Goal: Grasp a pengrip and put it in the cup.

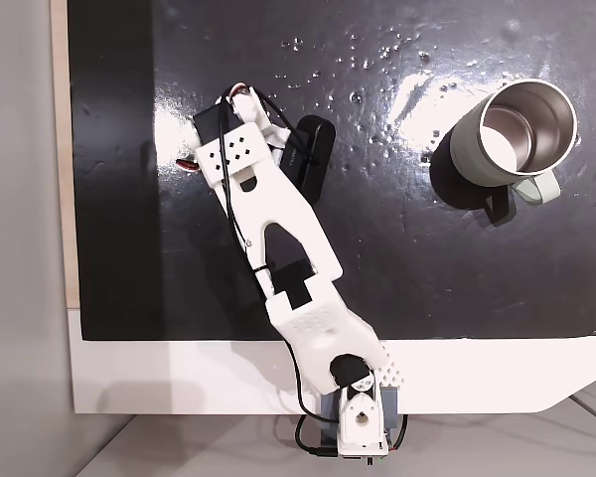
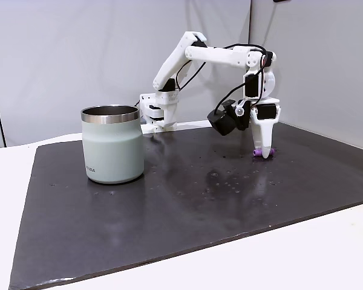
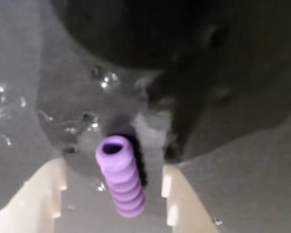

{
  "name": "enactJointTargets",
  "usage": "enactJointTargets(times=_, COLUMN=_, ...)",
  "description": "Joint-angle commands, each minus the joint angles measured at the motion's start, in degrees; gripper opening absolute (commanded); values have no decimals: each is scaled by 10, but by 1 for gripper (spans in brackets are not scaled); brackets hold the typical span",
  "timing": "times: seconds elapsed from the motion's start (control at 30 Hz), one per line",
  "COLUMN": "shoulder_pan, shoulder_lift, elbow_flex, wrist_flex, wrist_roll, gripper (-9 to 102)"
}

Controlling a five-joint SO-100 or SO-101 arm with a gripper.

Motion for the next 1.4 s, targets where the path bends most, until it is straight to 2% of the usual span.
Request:
enactJointTargets(times=0.0, shoulder_pan=-3, shoulder_lift=-17, elbow_flex=-65, wrist_flex=33, wrist_roll=0, gripper=20)
enactJointTargets(times=0.53, shoulder_pan=18, shoulder_lift=1, elbow_flex=-74, wrist_flex=47, wrist_roll=-51, gripper=1)
enactJointTargets(times=0.77, shoulder_pan=69, shoulder_lift=93, elbow_flex=-74, wrist_flex=85, wrist_roll=-67, gripper=0)
enactJointTargets(times=1.13, shoulder_pan=167, shoulder_lift=233, elbow_flex=-72, wrist_flex=218, wrist_roll=-117, gripper=0)
enactJointTargets(times=1.37, shoulder_pan=259, shoulder_lift=361, elbow_flex=41, wrist_flex=226, wrist_roll=-191, gripper=0)
